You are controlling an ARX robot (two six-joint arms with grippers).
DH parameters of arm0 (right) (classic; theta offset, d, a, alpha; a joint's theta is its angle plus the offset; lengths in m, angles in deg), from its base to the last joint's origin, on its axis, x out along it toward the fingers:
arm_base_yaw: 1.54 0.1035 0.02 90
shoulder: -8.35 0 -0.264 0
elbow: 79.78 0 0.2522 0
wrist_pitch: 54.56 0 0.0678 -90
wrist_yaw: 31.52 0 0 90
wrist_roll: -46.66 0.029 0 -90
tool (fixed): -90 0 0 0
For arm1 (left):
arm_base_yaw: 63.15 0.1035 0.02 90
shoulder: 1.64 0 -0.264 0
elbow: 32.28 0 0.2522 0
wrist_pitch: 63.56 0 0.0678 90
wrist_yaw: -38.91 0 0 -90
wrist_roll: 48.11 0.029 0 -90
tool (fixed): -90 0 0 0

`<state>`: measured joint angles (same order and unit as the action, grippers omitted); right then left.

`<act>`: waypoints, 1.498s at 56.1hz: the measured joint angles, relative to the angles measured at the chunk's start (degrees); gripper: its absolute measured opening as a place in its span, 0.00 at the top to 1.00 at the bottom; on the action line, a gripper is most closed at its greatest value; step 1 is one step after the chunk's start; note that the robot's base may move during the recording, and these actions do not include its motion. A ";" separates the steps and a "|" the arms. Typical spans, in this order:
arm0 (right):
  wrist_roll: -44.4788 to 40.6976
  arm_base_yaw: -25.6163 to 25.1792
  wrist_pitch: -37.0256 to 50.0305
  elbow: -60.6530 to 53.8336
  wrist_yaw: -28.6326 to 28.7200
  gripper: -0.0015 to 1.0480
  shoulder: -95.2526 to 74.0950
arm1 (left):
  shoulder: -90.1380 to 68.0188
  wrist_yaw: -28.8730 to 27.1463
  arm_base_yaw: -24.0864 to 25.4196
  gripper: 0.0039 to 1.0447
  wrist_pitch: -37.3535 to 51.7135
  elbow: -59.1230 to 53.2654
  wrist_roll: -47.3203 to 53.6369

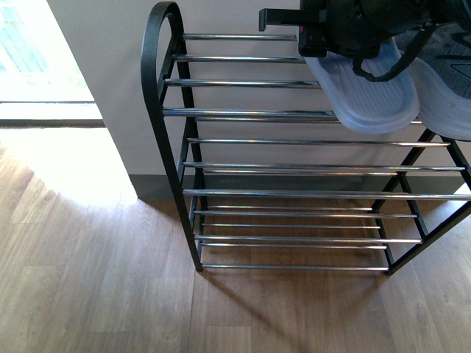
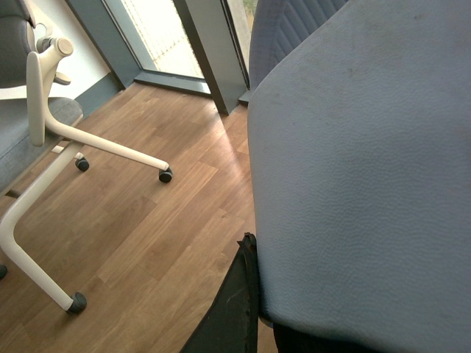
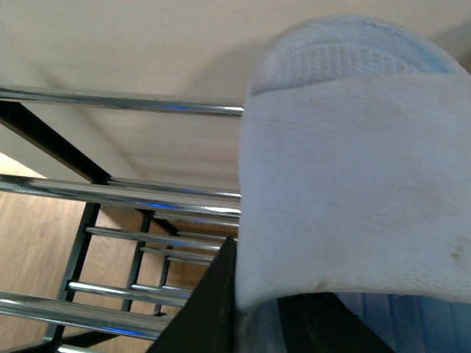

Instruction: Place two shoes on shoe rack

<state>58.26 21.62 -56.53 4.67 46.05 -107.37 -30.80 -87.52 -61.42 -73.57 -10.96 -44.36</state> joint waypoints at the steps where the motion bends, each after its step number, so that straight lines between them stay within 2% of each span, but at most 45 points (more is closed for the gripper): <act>1: 1.07 0.00 -0.31 -0.44 0.46 0.81 0.48 | 0.00 0.00 0.00 0.98 0.00 0.00 0.00; 8: 6.54 0.13 -3.02 -6.16 3.32 0.54 8.76 | 0.00 0.02 0.00 0.98 0.00 0.00 0.00; 14: 7.10 0.17 -6.23 -11.32 3.76 0.32 20.24 | 0.00 0.02 0.00 0.98 0.00 0.00 0.00; 24: 5.38 0.57 -8.87 -15.26 3.65 0.08 29.27 | 0.00 0.02 0.00 0.98 0.00 0.00 0.00; 26: 5.16 0.57 -8.87 -15.28 3.63 0.08 29.55 | 0.00 0.02 0.00 0.98 0.00 0.00 0.00; 32: 4.46 0.57 -8.92 -15.96 3.58 0.09 28.96 | 0.00 0.00 0.00 0.98 0.00 -0.02 0.00; 33: 3.65 0.81 -7.02 -16.76 1.97 0.10 28.70 | 0.00 0.02 0.00 0.98 0.00 0.00 0.00; 35: 0.04 0.87 3.30 -20.50 -3.76 0.16 28.70 | 0.00 0.02 0.00 0.98 0.00 0.00 0.00; 37: -2.58 0.79 11.52 -23.76 -6.91 0.21 28.98 | 0.00 0.02 0.00 0.98 0.00 0.00 0.00; 43: -7.02 -0.98 27.96 -32.39 -8.09 0.34 31.15 | 0.00 0.00 0.00 0.98 0.00 0.00 0.00; 46: -9.01 -3.17 35.36 -38.36 -6.82 0.46 34.73 | 0.00 0.00 0.00 0.98 0.00 0.00 0.00; 55: -10.49 -7.74 38.45 -48.09 -2.62 0.75 43.01 | 0.00 0.02 0.00 0.98 0.00 0.00 0.00; 61: -11.13 -10.62 38.45 -54.29 0.50 0.98 48.15 | 0.00 0.00 0.00 0.98 0.00 0.00 0.00; 84: -11.39 -17.29 32.28 -64.81 6.73 0.98 65.02 | 0.00 0.02 0.00 0.98 0.00 0.00 0.00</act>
<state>46.87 4.33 -24.25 -60.13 52.78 -42.35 -30.80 -87.49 -61.42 -73.57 -10.96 -44.36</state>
